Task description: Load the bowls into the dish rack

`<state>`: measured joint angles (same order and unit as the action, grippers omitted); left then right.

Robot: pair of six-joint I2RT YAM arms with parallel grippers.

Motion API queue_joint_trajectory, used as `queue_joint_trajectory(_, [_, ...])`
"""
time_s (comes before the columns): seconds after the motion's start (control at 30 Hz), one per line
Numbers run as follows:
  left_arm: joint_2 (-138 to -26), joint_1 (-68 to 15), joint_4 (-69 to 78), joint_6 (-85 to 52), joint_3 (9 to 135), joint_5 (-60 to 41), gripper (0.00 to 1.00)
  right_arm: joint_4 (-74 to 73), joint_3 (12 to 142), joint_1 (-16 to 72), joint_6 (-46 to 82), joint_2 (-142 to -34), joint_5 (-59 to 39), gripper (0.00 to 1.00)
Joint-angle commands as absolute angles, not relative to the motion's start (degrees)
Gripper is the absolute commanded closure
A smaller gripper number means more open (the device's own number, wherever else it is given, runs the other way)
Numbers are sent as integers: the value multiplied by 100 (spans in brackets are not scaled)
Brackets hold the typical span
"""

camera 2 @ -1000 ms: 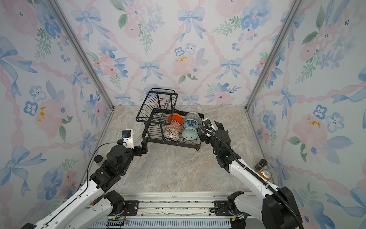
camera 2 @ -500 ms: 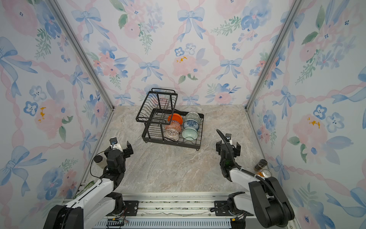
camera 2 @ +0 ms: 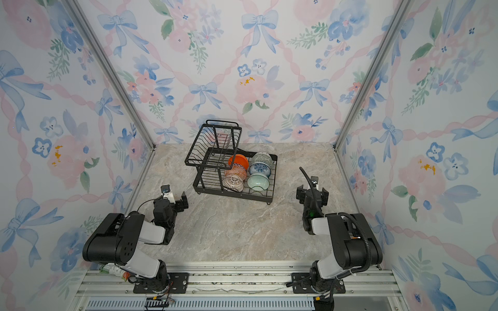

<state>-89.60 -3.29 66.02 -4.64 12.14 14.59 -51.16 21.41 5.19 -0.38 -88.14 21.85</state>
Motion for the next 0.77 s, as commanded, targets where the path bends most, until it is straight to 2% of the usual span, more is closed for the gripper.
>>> queue_joint_trajectory(0.0, [-8978, -308, 7154, -345, 1266, 1492, 2, -5482, 2124, 518, 126, -8919, 1820, 3])
queue_joint_trajectory(0.73, [-9001, -482, 7160, -202, 1294, 1723, 2, -5425, 2145, 541, 114, -8885, 1850, 3])
